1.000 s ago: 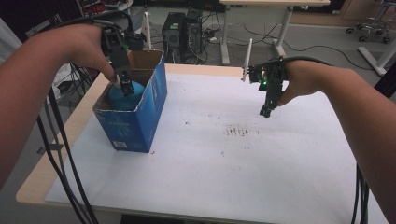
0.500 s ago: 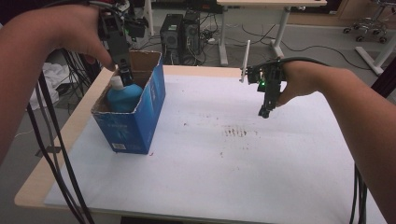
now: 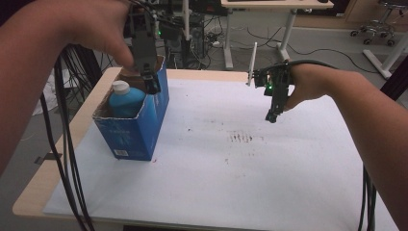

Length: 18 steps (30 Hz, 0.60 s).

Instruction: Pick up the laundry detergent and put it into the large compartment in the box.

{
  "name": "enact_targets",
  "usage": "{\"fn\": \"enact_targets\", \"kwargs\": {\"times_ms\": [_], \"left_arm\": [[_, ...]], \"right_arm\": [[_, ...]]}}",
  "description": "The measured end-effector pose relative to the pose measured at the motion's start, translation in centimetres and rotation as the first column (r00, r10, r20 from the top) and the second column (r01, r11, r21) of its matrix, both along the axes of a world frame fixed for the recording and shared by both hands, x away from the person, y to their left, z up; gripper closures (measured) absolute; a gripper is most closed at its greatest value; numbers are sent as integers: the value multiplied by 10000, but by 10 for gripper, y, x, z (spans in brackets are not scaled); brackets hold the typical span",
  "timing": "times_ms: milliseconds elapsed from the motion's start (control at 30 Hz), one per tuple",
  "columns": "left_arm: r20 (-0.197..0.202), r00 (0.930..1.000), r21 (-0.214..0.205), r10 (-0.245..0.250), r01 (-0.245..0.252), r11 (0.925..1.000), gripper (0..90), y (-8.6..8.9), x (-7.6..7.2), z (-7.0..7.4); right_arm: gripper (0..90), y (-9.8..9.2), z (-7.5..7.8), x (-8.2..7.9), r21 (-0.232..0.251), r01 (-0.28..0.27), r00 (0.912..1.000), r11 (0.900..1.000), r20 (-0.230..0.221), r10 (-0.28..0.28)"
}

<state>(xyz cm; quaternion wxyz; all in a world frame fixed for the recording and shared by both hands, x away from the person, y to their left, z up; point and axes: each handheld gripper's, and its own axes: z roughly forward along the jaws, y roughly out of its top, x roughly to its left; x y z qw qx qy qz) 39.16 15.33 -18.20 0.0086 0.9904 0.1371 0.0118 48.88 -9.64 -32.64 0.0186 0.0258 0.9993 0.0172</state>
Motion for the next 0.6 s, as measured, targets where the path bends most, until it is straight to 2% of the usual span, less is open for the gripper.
{"fn": "enact_targets", "kwargs": {"times_ms": [67, 100, 133, 267, 300, 333, 467, 600], "left_arm": [[0, 10000, 0, 0, 0, 10000, 16, 0, 0, 0], [30, 9974, 34, -723, 723, 9974, 16, -14, -6, -4], [12, 9954, 77, -960, 960, 9954, 16, -19, -7, -5], [27, 9882, 46, -1531, 1531, 9882, 16, -31, -11, -12], [27, 9882, 46, -1531, 1531, 9882, 16, -31, -11, -12], [-66, 9841, 52, -1773, 1774, 9841, 16, -38, -12, -19], [-223, 9786, 115, -2046, 2049, 9787, 16, -46, -12, -35], [-326, 9784, 301, -2043, 2052, 9782, 16, -48, -10, -49]], "right_arm": [[21, 0, 0, 0, -24, 42, 10000, 10000, 2, -42], [21, -1, 0, 0, -20, 0, 10000, 10000, -3, 0], [21, -1, 0, 0, -10, 10, 10000, 10000, 19, -10], [21, -1, 0, 0, -32, -33, 10000, 10000, 24, 33], [21, -1, 0, 0, -32, -33, 10000, 10000, 24, 33], [21, -1, 0, 0, -33, -21, 10000, 10000, 29, 21], [21, 1, -1, -1, -76, 54, 10000, 10000, 3, -54], [21, 2, -1, -2, -91, 42, 10000, 9999, 13, -42]]}}
